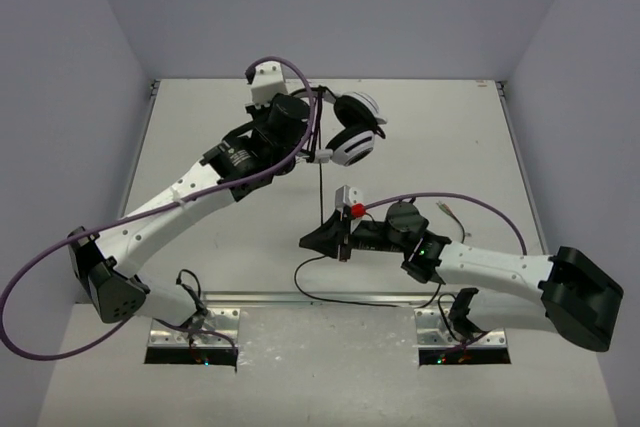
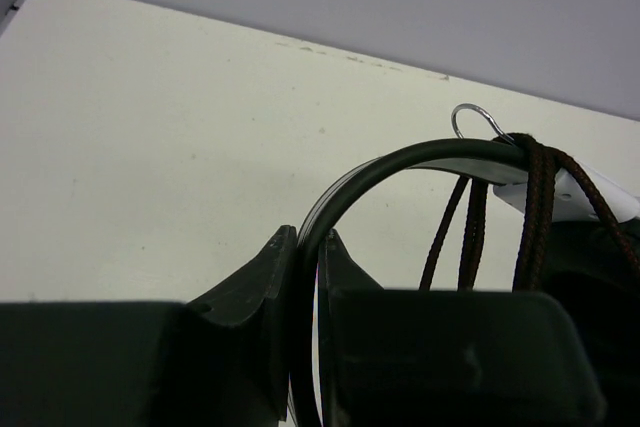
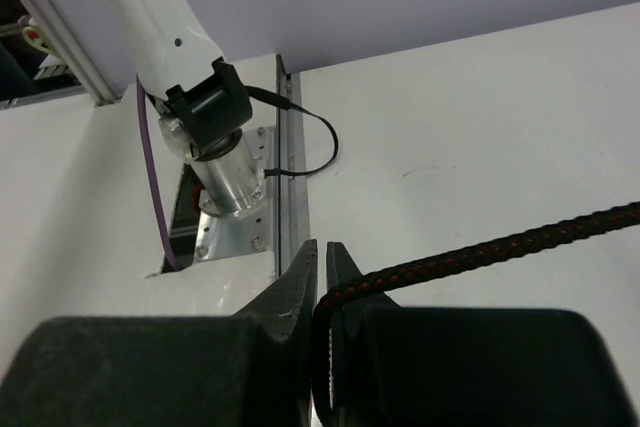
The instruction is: Wrap the headphones
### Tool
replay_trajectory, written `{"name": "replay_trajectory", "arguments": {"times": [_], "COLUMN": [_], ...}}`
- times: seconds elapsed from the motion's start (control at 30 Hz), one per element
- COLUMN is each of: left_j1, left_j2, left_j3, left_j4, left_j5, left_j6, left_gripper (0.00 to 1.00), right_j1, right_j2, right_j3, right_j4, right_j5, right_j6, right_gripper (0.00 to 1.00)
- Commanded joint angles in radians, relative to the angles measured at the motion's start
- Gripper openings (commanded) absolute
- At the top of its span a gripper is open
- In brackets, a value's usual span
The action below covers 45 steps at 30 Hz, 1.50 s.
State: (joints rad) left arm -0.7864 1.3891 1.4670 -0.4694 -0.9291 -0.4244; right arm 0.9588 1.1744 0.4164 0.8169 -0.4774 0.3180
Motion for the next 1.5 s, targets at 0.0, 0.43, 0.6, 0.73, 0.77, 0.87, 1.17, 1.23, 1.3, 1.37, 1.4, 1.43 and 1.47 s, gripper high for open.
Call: {"name": "replay_trajectory", "arguments": {"times": [0.0, 0.43, 0.6, 0.73, 0.77, 0.87, 1.17, 1.23, 1.3, 1.37, 1.4, 1.43, 1.47], "left_j1": [0.050, 0.059, 0.064, 0.119, 0.131, 0.165, 0.187, 0.177, 0.165, 0.147, 0.136, 0.124, 0.093], "left_j2": [-0.016, -0.116, -0.114, -0.073, -0.068, -0.055, -0.016, -0.044, -0.070, -0.110, -0.139, -0.154, -0.188], "left_j3": [0.078, -0.117, -0.171, -0.181, -0.183, -0.192, -0.276, -0.348, -0.431, -0.511, -0.534, -0.560, -0.610], "left_j4": [0.127, 0.172, 0.199, 0.178, 0.176, 0.184, 0.143, 0.140, 0.172, 0.239, 0.265, 0.293, 0.360], "left_j5": [-0.082, -0.129, -0.221, -0.214, -0.206, -0.192, -0.180, -0.178, -0.165, -0.142, -0.139, -0.134, -0.131], "left_j6": [-0.212, -0.360, -0.320, -0.335, -0.338, -0.332, -0.326, -0.353, -0.364, -0.350, -0.321, -0.301, -0.254], "left_gripper": [0.00, 0.00, 0.00, 0.00, 0.00, 0.00, 0.00, 0.00, 0.00, 0.00, 0.00, 0.00, 0.00], "right_j1": [0.067, 0.090, 0.100, 0.132, 0.138, 0.149, 0.152, 0.152, 0.152, 0.152, 0.152, 0.152, 0.149], "right_j2": [-0.042, 0.033, -0.022, -0.067, -0.077, -0.122, -0.098, -0.052, -0.019, 0.037, 0.056, 0.074, 0.106], "right_j3": [0.048, 0.203, 0.249, 0.283, 0.289, 0.305, 0.628, 0.698, 0.798, 0.891, 0.916, 0.938, 0.994], "right_j4": [-0.131, -0.246, -0.298, -0.373, -0.419, -0.488, -1.104, -1.195, -1.242, -1.286, -1.295, -1.308, -1.309], "right_j5": [-0.076, -0.093, -0.170, -0.179, -0.170, -0.145, 0.239, 0.337, 0.430, 0.518, 0.548, 0.571, 0.606], "right_j6": [-0.076, -0.085, -0.053, -0.069, -0.089, -0.114, -0.457, -0.535, -0.580, -0.646, -0.671, -0.718, -0.764], "right_gripper": [0.04, 0.05, 0.07, 0.10, 0.10, 0.06, 0.01, 0.01, 0.01, 0.01, 0.01, 0.01, 0.01]}}
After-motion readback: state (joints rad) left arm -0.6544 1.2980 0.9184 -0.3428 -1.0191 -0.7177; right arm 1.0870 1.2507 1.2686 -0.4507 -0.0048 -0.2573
